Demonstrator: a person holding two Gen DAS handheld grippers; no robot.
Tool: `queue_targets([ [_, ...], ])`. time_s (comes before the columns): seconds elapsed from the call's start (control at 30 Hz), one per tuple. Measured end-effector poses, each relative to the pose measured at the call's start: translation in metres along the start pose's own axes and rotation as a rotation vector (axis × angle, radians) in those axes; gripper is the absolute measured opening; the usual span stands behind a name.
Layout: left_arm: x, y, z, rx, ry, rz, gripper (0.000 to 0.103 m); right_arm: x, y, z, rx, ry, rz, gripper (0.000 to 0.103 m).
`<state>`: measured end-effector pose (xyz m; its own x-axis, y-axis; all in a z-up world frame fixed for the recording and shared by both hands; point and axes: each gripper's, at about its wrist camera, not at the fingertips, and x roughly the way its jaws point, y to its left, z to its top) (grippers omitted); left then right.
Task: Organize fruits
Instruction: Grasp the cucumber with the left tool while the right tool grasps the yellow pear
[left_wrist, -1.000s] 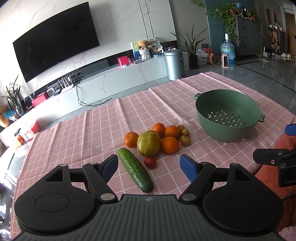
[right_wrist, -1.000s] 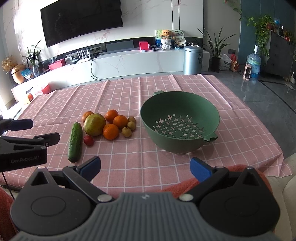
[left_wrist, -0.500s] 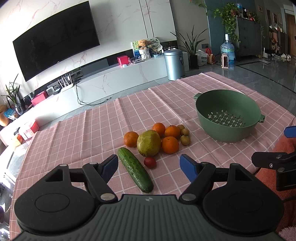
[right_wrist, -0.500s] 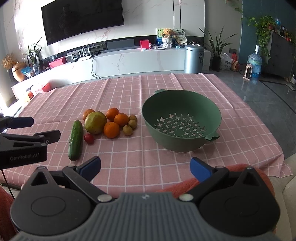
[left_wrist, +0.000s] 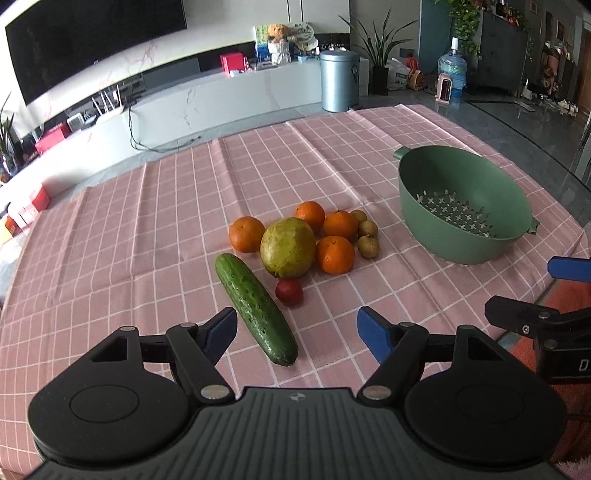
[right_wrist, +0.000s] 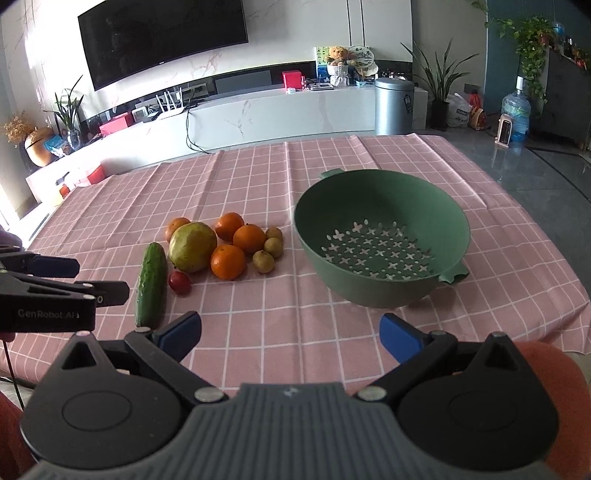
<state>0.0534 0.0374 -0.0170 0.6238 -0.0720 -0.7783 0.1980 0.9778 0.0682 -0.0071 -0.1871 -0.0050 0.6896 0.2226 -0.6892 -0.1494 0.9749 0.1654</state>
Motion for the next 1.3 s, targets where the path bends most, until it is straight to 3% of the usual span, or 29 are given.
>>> queue_targets([
  [0.13,0.022,0.018,0.010,-0.058,0.080,-0.036,0.081,0.018,0.005,0.004,-0.009,-0.023,0.035,0.098],
  [0.3,0.058,0.040,0.019,-0.141,0.200,-0.077,0.069,0.045,0.019,0.016,-0.067,0.022,0.080,0.098],
  [0.4,0.084,0.053,0.024,-0.190,0.278,-0.092,0.060,0.063,0.028,0.023,-0.099,0.055,0.096,0.087],
  [0.53,0.108,0.070,0.028,-0.255,0.341,-0.143,0.059,0.085,0.035,0.031,-0.113,0.092,0.111,0.080],
  [0.67,0.120,0.082,0.033,-0.271,0.339,-0.134,0.056,0.104,0.042,0.037,-0.126,0.121,0.139,0.067],
  [0.77,0.127,0.087,0.035,-0.280,0.334,-0.130,0.051,0.115,0.048,0.044,-0.135,0.125,0.160,0.066],
  [1.0,0.143,0.096,0.034,-0.317,0.336,-0.143,0.050,0.138,0.070,0.062,-0.213,0.093,0.216,0.065],
  [1.17,0.141,0.102,0.030,-0.334,0.322,-0.172,0.047,0.150,0.083,0.069,-0.273,0.089,0.241,0.065],
  [1.3,0.135,0.110,0.028,-0.325,0.325,-0.155,0.047,0.161,0.092,0.067,-0.331,0.101,0.255,0.065],
])
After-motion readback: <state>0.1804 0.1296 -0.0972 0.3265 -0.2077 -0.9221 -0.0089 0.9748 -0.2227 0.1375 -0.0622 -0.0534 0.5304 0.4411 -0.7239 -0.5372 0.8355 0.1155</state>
